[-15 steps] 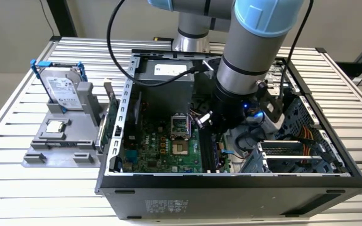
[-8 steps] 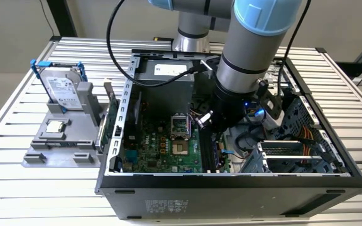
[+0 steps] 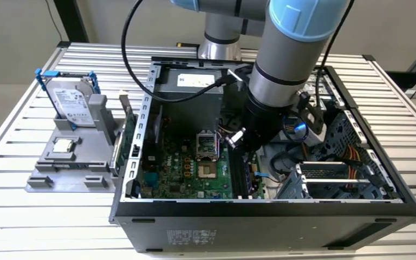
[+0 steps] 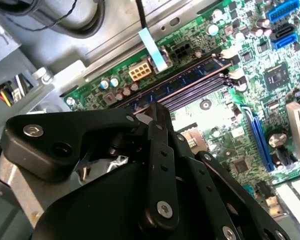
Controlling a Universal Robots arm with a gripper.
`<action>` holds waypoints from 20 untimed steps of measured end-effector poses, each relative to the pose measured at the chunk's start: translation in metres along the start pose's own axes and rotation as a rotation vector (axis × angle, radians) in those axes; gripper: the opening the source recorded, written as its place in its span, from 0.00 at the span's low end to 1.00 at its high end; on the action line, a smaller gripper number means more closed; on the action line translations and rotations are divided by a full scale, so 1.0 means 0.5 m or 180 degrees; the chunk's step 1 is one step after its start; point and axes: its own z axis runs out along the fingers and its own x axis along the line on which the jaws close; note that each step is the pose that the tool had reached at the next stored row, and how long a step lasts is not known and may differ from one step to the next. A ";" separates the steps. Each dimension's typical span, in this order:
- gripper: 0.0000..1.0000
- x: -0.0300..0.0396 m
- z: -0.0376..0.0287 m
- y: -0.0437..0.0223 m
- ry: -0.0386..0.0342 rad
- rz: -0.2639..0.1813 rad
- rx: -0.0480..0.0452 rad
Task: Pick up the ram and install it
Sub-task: 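Press down the ram until it locks into place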
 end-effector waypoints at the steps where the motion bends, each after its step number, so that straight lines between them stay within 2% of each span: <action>1: 0.00 0.000 0.000 0.000 -0.0003 -0.0039 -0.0006; 3: 0.00 0.000 0.000 0.000 -0.0009 -0.0111 -0.0020; 8: 0.00 0.000 0.000 0.000 -0.0045 -0.0259 -0.0087; 9: 0.00 0.000 0.000 0.000 -0.0047 -0.0285 -0.0093; 14: 0.00 0.000 0.000 0.000 -0.0045 -0.0361 -0.0094; 20: 0.00 0.000 0.000 0.001 -0.0035 -0.0569 -0.0092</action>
